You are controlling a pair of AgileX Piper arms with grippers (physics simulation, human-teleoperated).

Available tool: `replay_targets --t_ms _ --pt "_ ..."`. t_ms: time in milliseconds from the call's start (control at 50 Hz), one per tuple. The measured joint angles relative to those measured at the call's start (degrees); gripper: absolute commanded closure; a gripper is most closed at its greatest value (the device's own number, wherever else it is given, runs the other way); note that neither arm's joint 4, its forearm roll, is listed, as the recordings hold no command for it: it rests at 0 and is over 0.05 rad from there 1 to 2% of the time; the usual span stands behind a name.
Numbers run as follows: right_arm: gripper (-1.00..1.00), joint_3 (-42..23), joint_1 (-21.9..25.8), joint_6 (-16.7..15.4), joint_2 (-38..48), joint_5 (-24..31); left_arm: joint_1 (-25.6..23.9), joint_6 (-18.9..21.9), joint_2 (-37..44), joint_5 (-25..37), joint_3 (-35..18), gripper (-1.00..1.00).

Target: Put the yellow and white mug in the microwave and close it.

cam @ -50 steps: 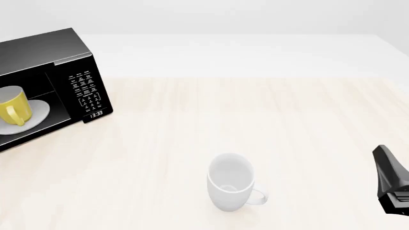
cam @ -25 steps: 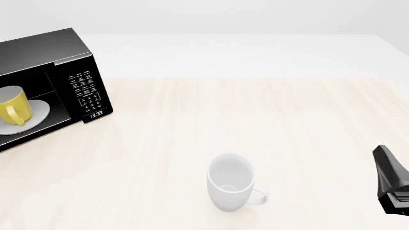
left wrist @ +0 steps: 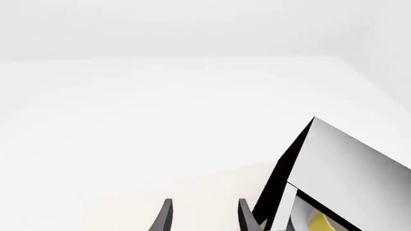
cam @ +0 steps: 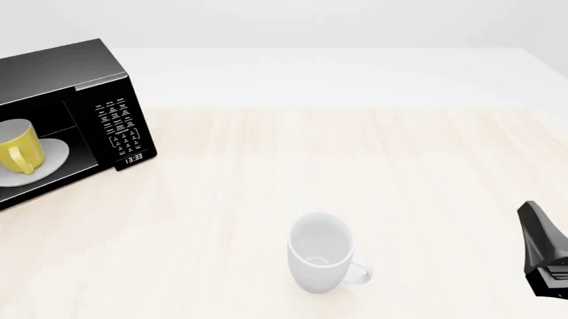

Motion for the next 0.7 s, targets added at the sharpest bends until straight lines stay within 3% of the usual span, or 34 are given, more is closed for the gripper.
replay_targets --t_ms 700 --pt "-1.00 0.0 0.0 0.0 0.0 0.0 8.3 3.9 10.8 -6.9 4.7 -1.00"
